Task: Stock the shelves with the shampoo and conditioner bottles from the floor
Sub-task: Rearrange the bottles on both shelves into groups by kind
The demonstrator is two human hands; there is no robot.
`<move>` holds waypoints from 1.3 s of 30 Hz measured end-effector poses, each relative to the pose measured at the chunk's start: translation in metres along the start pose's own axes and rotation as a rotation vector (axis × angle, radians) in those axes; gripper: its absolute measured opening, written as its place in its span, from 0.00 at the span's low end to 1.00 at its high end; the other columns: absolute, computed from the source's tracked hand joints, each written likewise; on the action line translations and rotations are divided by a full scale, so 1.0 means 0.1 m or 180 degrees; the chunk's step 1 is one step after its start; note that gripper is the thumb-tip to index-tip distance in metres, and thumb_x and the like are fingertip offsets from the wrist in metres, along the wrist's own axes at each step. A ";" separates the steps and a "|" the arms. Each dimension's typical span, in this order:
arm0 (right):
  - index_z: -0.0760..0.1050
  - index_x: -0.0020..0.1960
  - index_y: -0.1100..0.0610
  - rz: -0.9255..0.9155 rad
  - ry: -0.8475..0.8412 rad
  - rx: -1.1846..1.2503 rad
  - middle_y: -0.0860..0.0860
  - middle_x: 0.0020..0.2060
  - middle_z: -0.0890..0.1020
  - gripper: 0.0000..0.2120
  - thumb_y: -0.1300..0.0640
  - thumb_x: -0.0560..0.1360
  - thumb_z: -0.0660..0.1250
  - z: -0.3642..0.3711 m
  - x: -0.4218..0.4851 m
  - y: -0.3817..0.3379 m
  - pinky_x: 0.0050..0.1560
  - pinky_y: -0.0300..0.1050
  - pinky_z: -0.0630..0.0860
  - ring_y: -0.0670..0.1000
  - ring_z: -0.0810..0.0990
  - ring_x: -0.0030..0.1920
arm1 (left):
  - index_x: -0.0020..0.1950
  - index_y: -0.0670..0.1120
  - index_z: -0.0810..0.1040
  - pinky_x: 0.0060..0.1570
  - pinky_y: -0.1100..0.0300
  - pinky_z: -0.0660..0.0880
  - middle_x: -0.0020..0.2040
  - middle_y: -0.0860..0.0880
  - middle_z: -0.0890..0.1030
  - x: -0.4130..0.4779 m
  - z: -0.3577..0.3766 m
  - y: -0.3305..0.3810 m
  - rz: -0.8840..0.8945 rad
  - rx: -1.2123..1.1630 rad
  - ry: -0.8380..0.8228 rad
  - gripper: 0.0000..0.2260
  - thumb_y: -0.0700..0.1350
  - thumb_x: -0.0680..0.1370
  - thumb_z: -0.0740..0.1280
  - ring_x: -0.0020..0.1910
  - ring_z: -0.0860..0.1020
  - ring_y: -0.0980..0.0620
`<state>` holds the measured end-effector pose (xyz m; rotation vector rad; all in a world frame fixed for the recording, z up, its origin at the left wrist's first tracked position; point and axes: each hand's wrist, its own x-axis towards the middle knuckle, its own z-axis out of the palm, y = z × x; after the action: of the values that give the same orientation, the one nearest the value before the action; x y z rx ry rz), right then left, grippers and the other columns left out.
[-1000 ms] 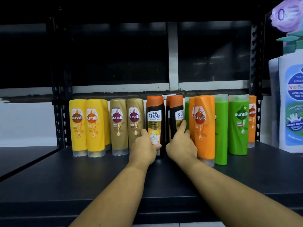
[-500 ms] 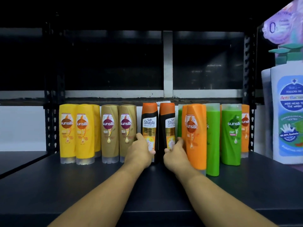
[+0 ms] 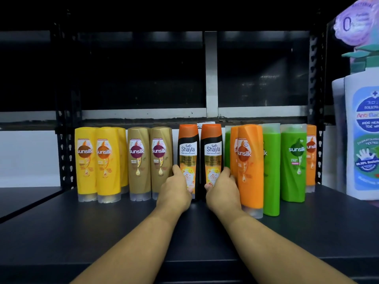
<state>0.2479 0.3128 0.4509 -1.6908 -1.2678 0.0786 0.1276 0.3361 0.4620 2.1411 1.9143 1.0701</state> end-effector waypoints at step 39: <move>0.64 0.65 0.58 -0.0199 0.0027 -0.0040 0.59 0.64 0.74 0.21 0.59 0.78 0.69 -0.03 -0.02 0.02 0.60 0.53 0.77 0.61 0.78 0.62 | 0.65 0.45 0.69 0.51 0.51 0.77 0.58 0.44 0.80 0.03 -0.02 -0.09 0.0223 -0.0036 0.0107 0.20 0.50 0.78 0.71 0.57 0.80 0.42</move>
<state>0.2499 0.3095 0.4506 -1.6591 -1.3163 0.0262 0.1184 0.3399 0.4605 2.2135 1.8552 1.1334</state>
